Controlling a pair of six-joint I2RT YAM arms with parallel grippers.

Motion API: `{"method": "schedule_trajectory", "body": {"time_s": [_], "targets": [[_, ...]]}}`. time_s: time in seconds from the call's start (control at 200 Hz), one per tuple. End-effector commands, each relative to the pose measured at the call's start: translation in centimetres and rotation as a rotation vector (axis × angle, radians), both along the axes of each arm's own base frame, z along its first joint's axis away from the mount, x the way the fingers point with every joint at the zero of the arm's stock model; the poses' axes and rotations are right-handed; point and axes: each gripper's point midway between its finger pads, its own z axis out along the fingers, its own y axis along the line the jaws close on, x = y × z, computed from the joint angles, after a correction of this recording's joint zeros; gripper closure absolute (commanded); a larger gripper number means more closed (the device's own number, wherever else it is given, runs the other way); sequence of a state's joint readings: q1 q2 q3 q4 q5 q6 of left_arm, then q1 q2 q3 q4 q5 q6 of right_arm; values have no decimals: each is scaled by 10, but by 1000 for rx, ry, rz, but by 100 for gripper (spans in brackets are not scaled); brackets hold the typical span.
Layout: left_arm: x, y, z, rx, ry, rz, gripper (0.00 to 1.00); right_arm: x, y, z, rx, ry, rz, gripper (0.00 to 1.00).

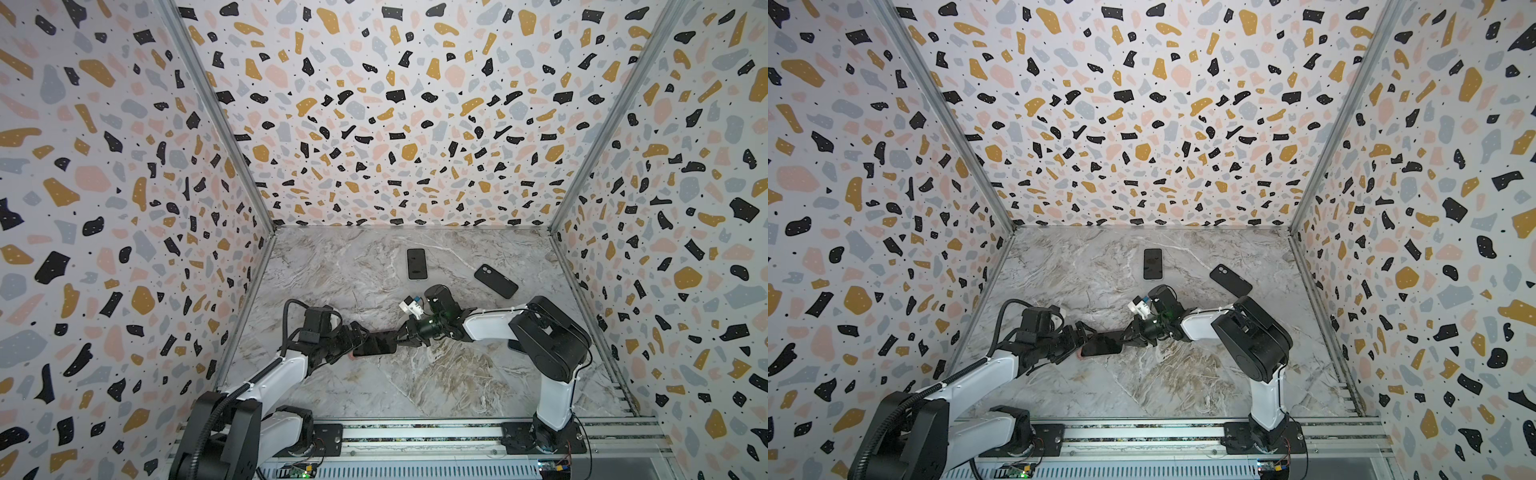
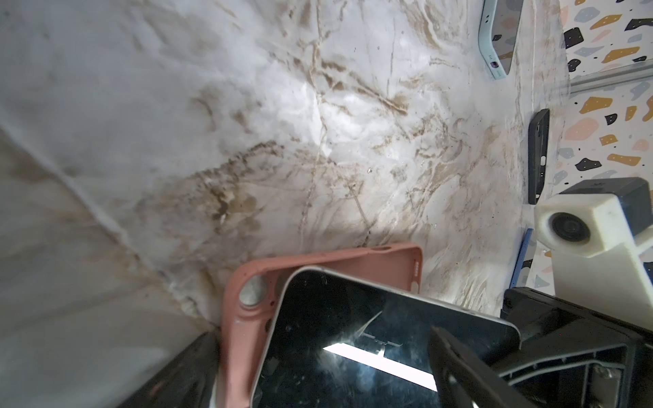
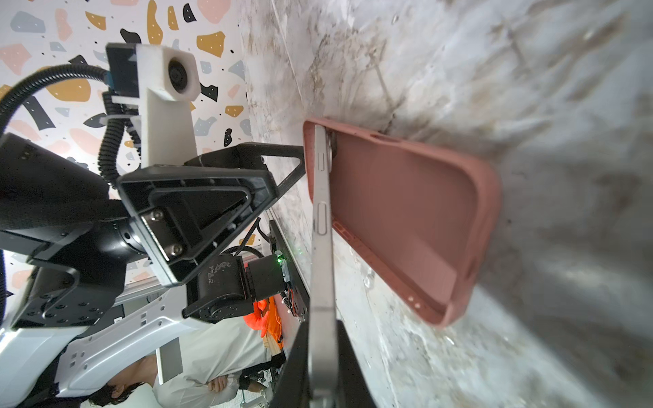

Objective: Put the phone into the phone case

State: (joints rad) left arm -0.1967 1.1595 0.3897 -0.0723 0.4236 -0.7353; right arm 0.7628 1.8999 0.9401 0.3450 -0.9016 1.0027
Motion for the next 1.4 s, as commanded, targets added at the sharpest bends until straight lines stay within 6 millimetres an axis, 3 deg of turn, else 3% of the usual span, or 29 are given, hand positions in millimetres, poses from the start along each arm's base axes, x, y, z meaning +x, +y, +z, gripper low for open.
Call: {"method": "schedule_trajectory", "body": {"time_s": [0.0, 0.23, 0.681, 1.397], "targets": [[-7, 2, -9, 27, 44, -19, 6, -18, -4, -10, -44, 32, 66, 100], [-4, 0, -4, 5, 26, -5, 6, -19, -9, -17, -83, 52, 61, 100], [-3, -2, -4, -20, 14, 2, 6, -17, 1, -21, -84, 72, 71, 100], [-5, -1, -5, -18, 14, 1, 6, -24, 6, -43, -138, 94, 113, 100]]}}
